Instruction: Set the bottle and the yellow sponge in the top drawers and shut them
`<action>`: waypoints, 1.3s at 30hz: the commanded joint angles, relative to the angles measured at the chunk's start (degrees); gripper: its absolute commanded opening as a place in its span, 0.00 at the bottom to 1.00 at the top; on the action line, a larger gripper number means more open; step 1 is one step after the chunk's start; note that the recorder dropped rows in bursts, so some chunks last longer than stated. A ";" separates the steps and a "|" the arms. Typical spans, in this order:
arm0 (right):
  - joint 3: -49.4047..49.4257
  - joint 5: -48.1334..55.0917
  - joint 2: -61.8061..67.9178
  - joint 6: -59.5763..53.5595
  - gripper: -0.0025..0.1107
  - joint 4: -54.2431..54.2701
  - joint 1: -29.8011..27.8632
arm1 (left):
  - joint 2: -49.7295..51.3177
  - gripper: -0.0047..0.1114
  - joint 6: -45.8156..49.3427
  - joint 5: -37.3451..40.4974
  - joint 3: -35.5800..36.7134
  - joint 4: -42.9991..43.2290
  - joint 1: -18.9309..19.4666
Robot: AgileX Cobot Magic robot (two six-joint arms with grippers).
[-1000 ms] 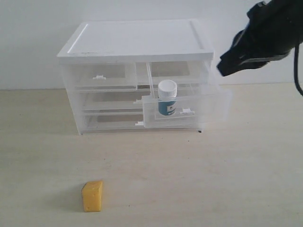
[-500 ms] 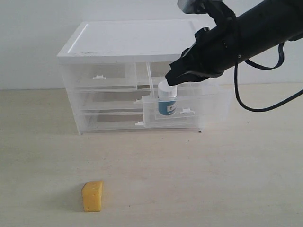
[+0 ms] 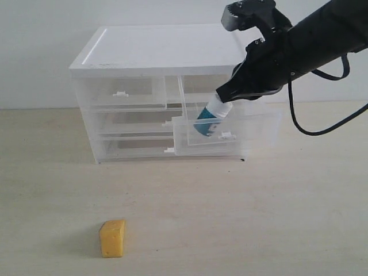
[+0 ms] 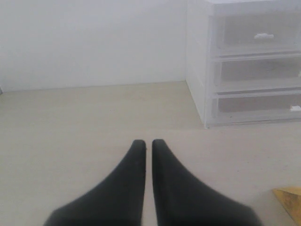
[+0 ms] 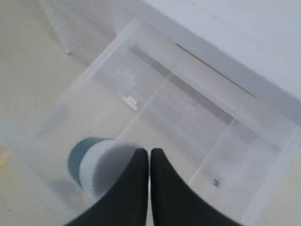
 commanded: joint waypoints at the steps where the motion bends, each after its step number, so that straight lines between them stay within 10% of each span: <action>1: -0.32 -2.79 -0.09 6.50 0.02 -8.99 -0.09 | -0.18 0.08 -0.29 -0.32 0.24 -0.43 0.07; 11: -0.32 -6.03 -3.88 9.54 0.02 -12.08 -0.09 | -0.18 0.08 -0.29 -0.32 0.24 -0.43 0.07; 28: 0.08 24.98 -10.56 7.65 0.02 -9.25 0.27 | -0.18 0.08 -0.29 -0.32 0.24 -0.43 0.07; 39: 0.08 21.06 -4.15 8.28 0.02 -10.52 5.24 | -0.18 0.08 -0.29 -0.32 0.24 -0.43 0.07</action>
